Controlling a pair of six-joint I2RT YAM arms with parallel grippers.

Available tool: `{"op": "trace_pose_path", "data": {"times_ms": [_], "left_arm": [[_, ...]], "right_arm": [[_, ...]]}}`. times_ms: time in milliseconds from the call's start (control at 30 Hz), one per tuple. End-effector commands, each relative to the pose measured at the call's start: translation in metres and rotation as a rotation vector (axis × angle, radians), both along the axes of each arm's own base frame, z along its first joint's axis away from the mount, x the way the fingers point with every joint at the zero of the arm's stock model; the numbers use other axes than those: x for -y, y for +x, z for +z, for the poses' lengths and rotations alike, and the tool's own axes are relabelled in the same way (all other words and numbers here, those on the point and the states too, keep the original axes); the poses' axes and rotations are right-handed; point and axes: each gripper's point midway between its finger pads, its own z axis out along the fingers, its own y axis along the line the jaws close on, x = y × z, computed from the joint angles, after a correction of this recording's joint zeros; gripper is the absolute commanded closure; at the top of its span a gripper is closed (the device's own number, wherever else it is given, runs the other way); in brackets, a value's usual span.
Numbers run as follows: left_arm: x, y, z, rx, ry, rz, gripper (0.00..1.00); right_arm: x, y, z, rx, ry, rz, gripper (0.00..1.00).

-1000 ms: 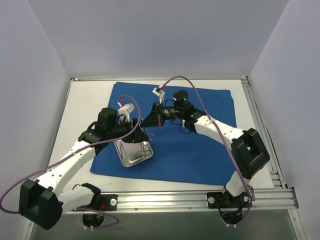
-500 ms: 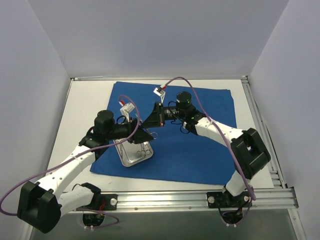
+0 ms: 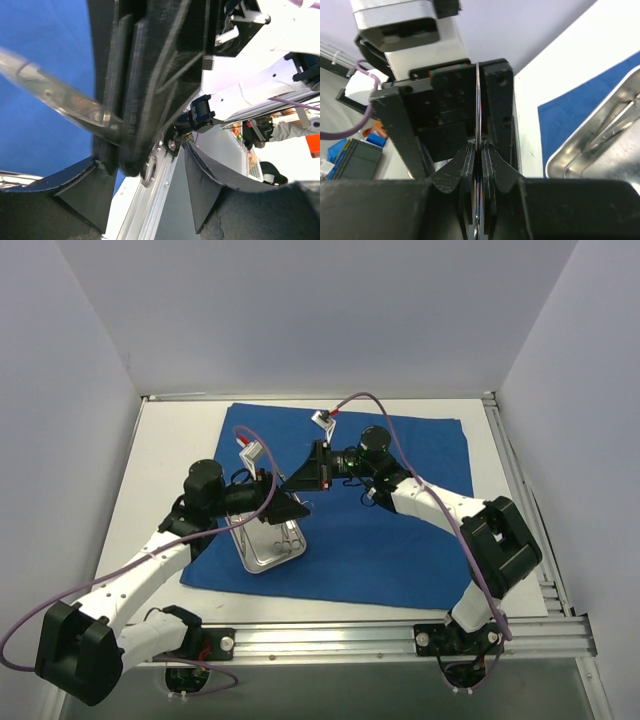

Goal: Open and lay out the surgical kit
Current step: Place the medical item in the surgical kit.

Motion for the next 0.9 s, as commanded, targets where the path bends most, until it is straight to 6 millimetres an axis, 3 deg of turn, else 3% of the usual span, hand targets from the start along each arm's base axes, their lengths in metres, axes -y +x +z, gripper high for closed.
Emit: {"op": "trace_pose_path", "data": {"times_ms": [0,67,100,133,167,200,267,300,367,500,567,867], "left_arm": [[0.004,0.001,0.018,0.062,-0.057,-0.028,0.37],[0.005,0.001,0.019,0.056,-0.064,-0.026,0.42],[0.005,0.001,0.019,0.053,-0.064,-0.025,0.51],[0.004,0.002,0.019,0.049,-0.064,-0.017,0.62],[0.004,0.004,0.018,0.049,-0.059,-0.006,0.84],[0.003,0.004,0.014,0.031,-0.044,0.007,0.97],[-0.002,0.014,0.010,0.040,-0.005,0.075,0.98],[-0.005,0.015,0.001,0.011,0.027,0.097,0.98],[-0.011,0.023,-0.003,0.014,0.062,0.162,0.98],[-0.020,0.029,-0.017,-0.010,0.129,0.230,0.98],[-0.026,0.031,-0.025,-0.034,0.181,0.260,0.98],[-0.022,0.034,-0.028,-0.052,0.197,0.252,0.98]], "right_arm": [[0.006,-0.007,0.043,0.096,0.141,0.016,1.00],[0.004,-0.004,0.045,0.081,0.165,0.009,1.00],[0.005,-0.006,0.052,0.076,0.189,0.009,1.00],[0.004,-0.002,0.050,0.067,0.188,-0.001,1.00],[0.004,0.000,0.049,0.063,0.184,-0.011,1.00],[0.001,0.009,0.037,0.051,0.135,-0.047,0.93],[0.000,0.016,0.035,0.087,0.081,-0.095,0.89],[0.000,0.025,0.010,0.010,-0.042,-0.155,0.84],[0.004,0.038,-0.005,0.128,-0.163,-0.224,0.76],[0.016,0.054,-0.018,0.181,-0.371,-0.345,0.61],[0.022,0.064,-0.023,0.222,-0.440,-0.406,0.59],[0.000,0.054,-0.026,0.322,-0.527,-0.402,0.60]]}}
